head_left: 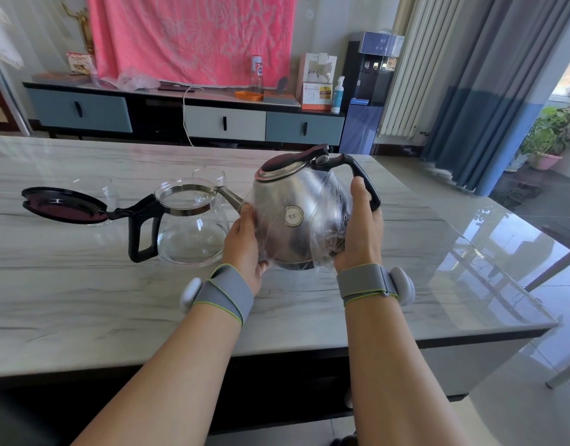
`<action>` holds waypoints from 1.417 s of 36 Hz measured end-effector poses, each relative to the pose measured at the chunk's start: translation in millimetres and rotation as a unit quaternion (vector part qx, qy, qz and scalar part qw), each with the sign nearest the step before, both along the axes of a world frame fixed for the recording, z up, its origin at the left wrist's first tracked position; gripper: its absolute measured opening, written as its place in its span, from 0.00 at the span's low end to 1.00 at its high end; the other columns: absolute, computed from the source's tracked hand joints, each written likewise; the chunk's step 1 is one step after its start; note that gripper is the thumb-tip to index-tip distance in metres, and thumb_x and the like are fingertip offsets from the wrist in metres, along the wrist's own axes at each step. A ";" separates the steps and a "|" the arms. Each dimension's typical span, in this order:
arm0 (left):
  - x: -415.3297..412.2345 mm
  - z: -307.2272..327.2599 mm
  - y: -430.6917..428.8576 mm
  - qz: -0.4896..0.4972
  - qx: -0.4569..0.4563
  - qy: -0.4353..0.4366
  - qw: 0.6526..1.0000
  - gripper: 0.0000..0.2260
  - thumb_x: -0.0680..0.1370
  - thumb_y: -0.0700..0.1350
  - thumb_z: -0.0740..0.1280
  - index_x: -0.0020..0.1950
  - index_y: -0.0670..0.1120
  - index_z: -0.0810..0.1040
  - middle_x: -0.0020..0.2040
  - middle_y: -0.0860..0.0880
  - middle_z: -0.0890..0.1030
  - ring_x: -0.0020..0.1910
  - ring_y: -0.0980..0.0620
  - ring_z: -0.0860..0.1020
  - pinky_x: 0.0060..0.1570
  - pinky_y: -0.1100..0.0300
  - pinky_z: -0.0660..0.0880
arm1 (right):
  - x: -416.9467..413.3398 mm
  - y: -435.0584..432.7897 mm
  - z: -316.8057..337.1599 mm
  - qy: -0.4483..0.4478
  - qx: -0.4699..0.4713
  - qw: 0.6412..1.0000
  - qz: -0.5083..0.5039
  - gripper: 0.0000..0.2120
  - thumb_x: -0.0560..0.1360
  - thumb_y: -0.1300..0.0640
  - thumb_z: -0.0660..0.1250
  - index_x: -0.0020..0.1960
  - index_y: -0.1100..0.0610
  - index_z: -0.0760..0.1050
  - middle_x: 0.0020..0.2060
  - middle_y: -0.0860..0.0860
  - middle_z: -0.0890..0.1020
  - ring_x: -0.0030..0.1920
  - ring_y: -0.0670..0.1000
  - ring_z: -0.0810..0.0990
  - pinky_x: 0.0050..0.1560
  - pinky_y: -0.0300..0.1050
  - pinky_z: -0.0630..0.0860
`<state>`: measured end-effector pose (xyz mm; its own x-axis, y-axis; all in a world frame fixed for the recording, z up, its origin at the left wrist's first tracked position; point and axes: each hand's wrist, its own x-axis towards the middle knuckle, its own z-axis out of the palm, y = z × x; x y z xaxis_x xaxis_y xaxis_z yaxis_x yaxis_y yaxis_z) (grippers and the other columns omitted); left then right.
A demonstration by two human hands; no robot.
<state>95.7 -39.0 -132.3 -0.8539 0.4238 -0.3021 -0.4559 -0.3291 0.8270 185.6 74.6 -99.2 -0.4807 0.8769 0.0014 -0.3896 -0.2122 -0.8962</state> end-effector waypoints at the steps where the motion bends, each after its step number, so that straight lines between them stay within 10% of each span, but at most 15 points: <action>1: 0.0 -0.1 0.1 0.001 -0.001 -0.001 1.000 0.15 0.80 0.65 0.61 0.58 0.59 0.78 0.62 0.51 0.80 0.60 0.46 0.79 0.61 0.39 0.76 | 0.0 0.1 0.2 0.001 0.000 1.000 0.000 0.18 0.67 0.36 0.74 0.51 0.44 0.79 0.54 0.48 0.83 0.64 0.57 0.82 0.69 0.61 0.79; 51: -0.1 0.6 -0.5 -0.004 0.006 0.003 1.000 0.13 0.81 0.64 0.61 0.53 0.57 0.78 0.58 0.52 0.82 0.57 0.47 0.80 0.58 0.42 0.78 | -2.1 6.5 -3.9 -0.016 -0.005 1.000 0.001 0.11 0.77 0.40 0.73 0.53 0.45 0.78 0.54 0.47 0.82 0.63 0.54 0.81 0.70 0.60 0.77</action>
<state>95.5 -39.5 -131.7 -0.8522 0.4336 -0.2927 -0.4540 -0.3348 0.8257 183.4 81.1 -103.1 -0.4820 0.8759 -0.0222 -0.3602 -0.2212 -0.9063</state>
